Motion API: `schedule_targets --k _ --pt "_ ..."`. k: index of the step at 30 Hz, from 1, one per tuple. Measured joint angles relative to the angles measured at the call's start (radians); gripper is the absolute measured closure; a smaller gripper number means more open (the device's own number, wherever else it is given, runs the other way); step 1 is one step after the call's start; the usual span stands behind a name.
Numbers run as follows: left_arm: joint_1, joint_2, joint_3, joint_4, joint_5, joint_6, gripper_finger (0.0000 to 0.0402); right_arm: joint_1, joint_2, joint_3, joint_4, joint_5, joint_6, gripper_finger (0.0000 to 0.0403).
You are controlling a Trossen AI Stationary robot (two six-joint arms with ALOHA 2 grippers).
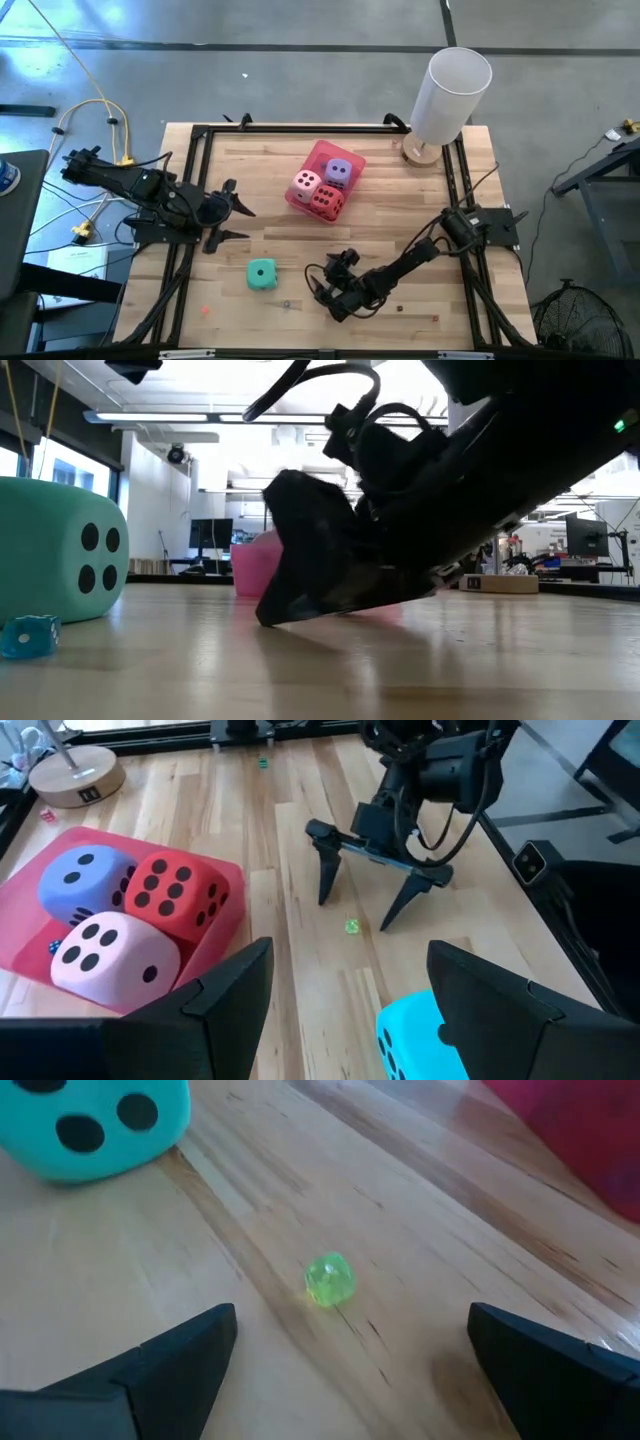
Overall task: Pick & Place Dice
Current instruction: Put the small light green die into the red bin
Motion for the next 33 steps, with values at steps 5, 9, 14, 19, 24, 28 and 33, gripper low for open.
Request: schedule_targets --k 5,9,14,19,24,28,33 --pt "-0.011 0.000 0.000 0.000 0.000 0.000 0.0145 -0.003 0.025 0.001 0.049 0.015 -0.015 0.0009" --pt "-0.019 0.000 0.000 0.000 0.000 0.000 0.0145 -0.003 0.025 0.001 0.048 0.006 -0.017 0.0011" --pt "-0.030 0.000 0.000 0.000 0.000 0.000 0.0145 -0.004 0.025 0.000 0.053 0.000 -0.020 0.0044" --pt "-0.039 0.000 0.000 0.000 0.000 0.000 0.0145 -0.006 0.027 0.000 0.062 0.000 -0.026 0.0099" --pt "-0.038 0.000 0.000 -0.001 0.000 0.000 0.0145 -0.007 0.028 -0.001 0.062 0.001 -0.019 0.0149" --pt "-0.038 0.000 0.000 -0.005 0.000 0.000 0.0145 -0.007 0.028 -0.001 0.062 0.003 -0.018 0.0185" --pt "-0.038 0.000 0.000 -0.012 0.000 0.000 0.0145 -0.007 0.029 -0.001 0.064 0.004 -0.017 0.0231"
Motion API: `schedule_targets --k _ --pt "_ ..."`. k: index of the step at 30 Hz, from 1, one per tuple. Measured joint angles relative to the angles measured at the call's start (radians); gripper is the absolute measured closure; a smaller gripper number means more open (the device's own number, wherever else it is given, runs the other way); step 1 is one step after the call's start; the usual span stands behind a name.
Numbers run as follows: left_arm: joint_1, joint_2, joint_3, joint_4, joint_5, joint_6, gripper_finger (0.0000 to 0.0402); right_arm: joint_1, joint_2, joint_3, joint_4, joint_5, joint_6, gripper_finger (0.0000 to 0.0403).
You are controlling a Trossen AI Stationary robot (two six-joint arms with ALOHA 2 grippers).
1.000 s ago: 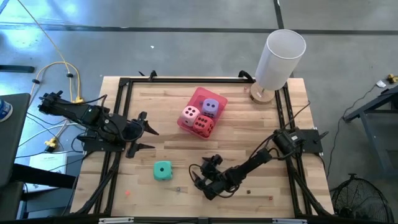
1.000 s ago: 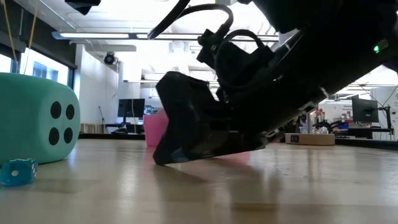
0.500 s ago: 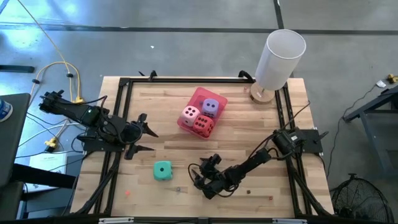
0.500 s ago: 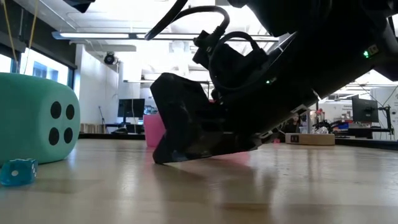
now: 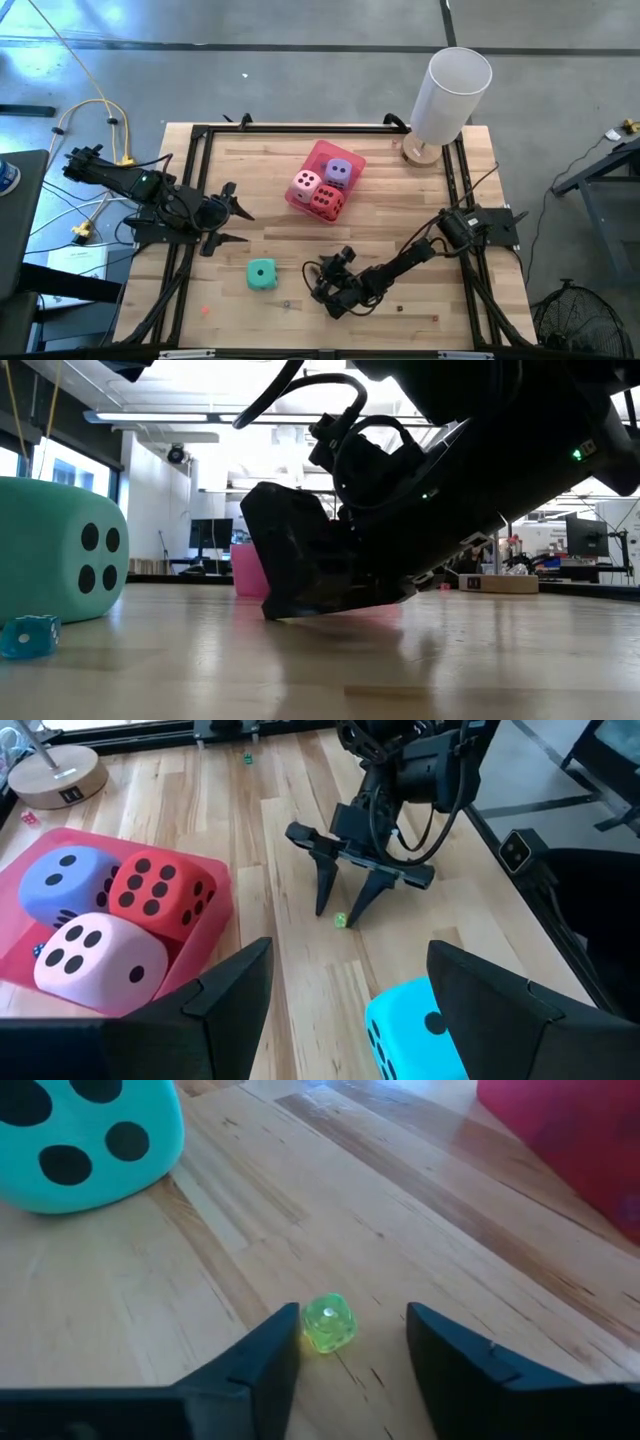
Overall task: Pick & Place Dice
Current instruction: Put the small light green die into the red bin
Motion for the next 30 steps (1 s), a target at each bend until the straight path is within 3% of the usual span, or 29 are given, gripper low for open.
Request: schedule_targets --k 14,23,30 --pt "0.000 0.000 0.000 -0.021 0.000 0.000 0.0145 -0.006 -0.001 0.000 0.000 -0.008 0.001 0.0367" --pt "0.000 0.000 0.000 -0.044 0.000 -0.005 0.0145 -0.011 -0.103 -0.006 -0.042 -0.112 -0.129 0.0367" --pt "-0.002 0.000 -0.012 -0.046 0.000 -0.060 0.0145 -0.017 -0.308 -0.003 -0.119 0.014 -0.255 0.0367"
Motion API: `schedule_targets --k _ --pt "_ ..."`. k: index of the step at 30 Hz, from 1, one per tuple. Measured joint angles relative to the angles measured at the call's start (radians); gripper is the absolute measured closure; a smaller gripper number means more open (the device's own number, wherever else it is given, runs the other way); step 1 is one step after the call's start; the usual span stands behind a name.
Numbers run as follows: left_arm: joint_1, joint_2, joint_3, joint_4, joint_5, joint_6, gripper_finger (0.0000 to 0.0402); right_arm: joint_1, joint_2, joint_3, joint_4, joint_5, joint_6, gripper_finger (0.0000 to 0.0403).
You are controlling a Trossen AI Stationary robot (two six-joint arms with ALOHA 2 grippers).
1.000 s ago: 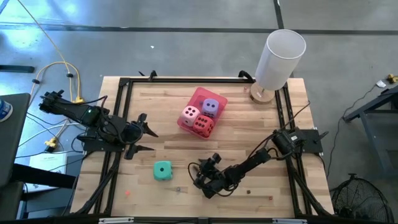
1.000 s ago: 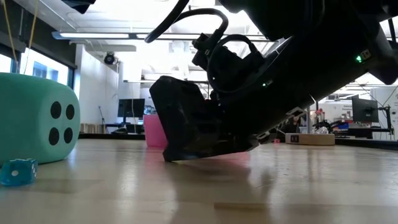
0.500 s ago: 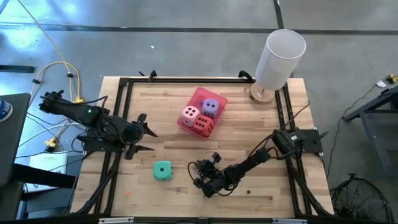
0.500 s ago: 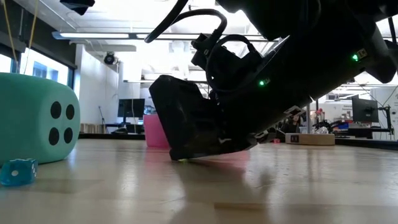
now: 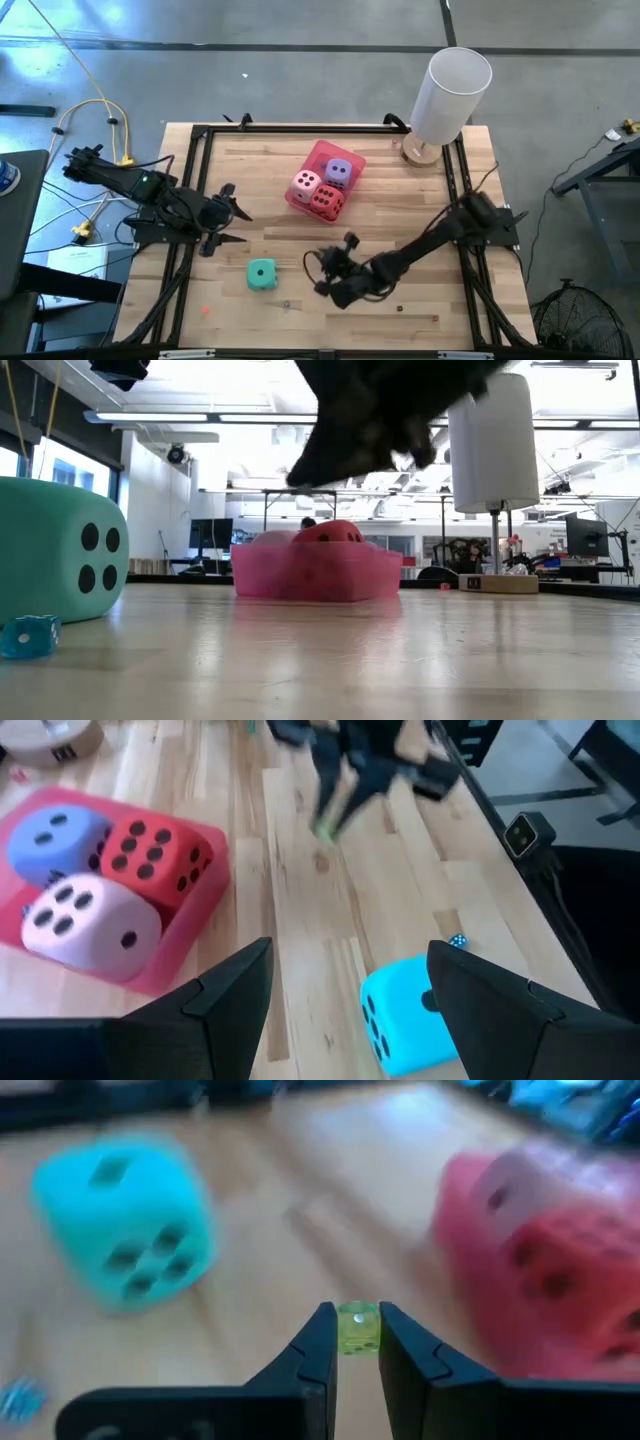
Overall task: Pick & Place Dice
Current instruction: Put the small light green die into the red bin
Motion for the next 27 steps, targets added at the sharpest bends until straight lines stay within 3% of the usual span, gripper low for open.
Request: schedule_targets --k 7,11,17,21,27 --pt "-0.018 0.000 -0.104 0.106 0.000 -0.036 0.0145 -0.048 -0.184 0.002 -0.015 0.122 -0.175 0.0367" --pt "-0.039 0.006 -0.207 0.272 0.000 -0.039 0.0145 -0.134 -0.253 0.001 -0.027 0.089 -0.193 0.0367" --pt "-0.075 0.007 -0.369 0.523 0.001 -0.039 0.0145 -0.302 -0.280 0.002 -0.024 -0.066 -0.141 0.0367" --pt "-0.109 0.008 -0.442 0.643 0.012 -0.083 0.0145 -0.447 -0.263 0.002 -0.039 -0.240 -0.076 0.0367" --pt "-0.158 0.007 -0.475 0.701 0.017 -0.140 0.0145 -0.572 -0.192 0.002 -0.018 -0.432 -0.080 0.0367"
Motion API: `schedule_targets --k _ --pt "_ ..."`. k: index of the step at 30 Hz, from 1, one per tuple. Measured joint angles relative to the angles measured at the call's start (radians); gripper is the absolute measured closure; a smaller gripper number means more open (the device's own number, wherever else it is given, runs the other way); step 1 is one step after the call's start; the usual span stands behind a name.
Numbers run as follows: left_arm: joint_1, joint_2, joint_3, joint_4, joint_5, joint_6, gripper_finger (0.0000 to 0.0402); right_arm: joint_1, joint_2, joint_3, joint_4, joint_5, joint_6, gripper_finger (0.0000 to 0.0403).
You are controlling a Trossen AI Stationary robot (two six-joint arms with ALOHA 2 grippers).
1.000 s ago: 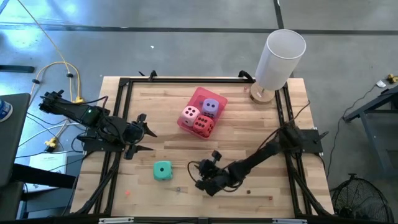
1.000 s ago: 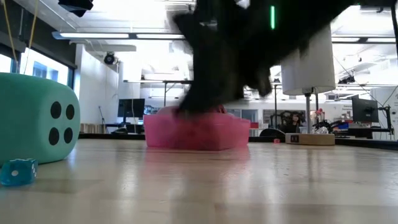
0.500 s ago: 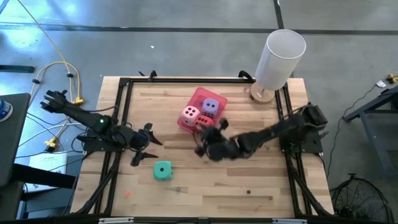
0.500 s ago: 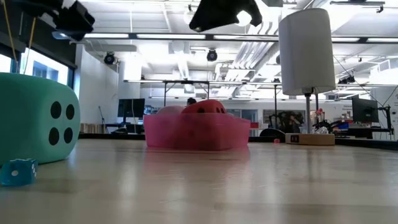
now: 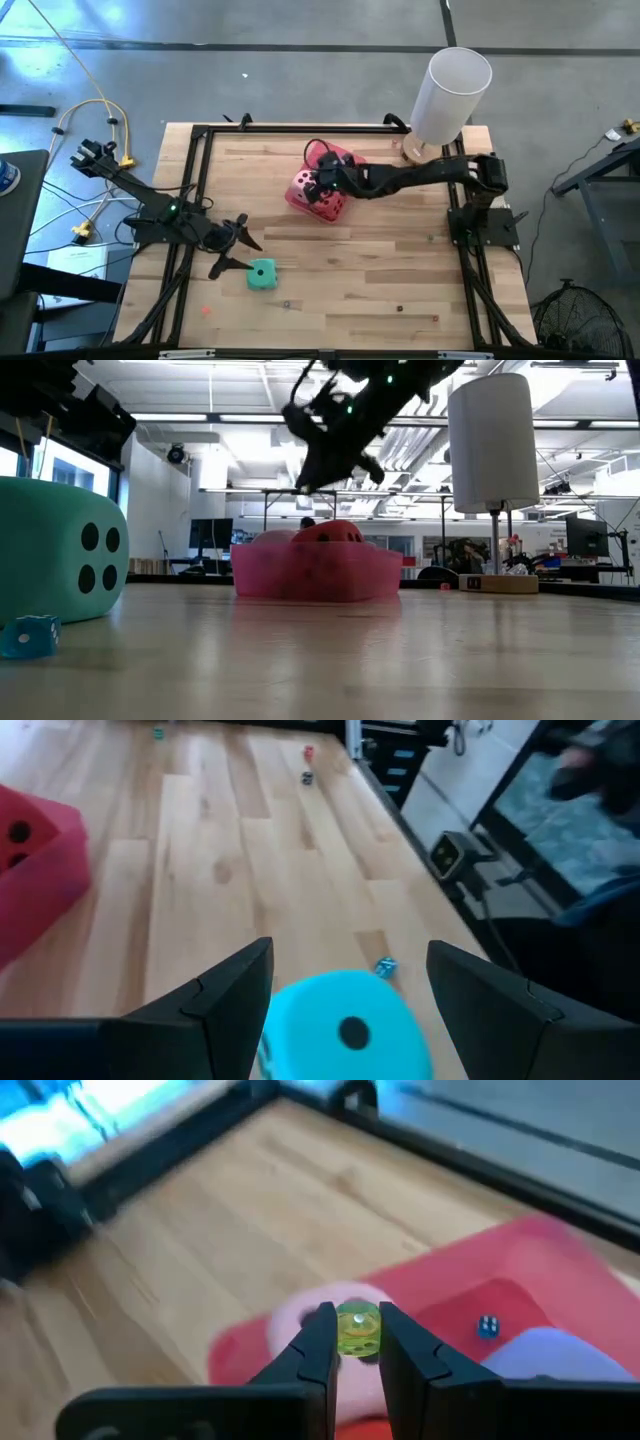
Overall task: Pick & Place Dice
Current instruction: Put the small light green die into the red bin
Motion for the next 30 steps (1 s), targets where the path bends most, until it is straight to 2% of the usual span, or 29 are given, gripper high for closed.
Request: schedule_targets --k 4,10,17,23,30 --pt "-0.024 0.000 0.000 0.040 0.003 -0.004 0.0145 -0.036 0.057 0.000 -0.005 -0.003 -0.028 0.0356" --pt "-0.060 0.000 0.000 0.049 0.003 -0.009 0.0145 -0.082 0.086 0.000 -0.006 -0.009 -0.059 0.0289" --pt "-0.098 0.000 0.000 0.047 0.003 -0.069 0.0145 -0.076 0.086 0.001 -0.004 -0.014 -0.090 0.0219" --pt "-0.120 0.000 0.000 0.047 0.003 -0.071 0.0145 -0.067 0.086 0.001 -0.019 -0.101 -0.090 0.0152" --pt "-0.122 0.000 0.000 0.047 0.003 -0.070 0.0145 -0.061 0.086 0.001 -0.019 -0.110 -0.085 0.0121"
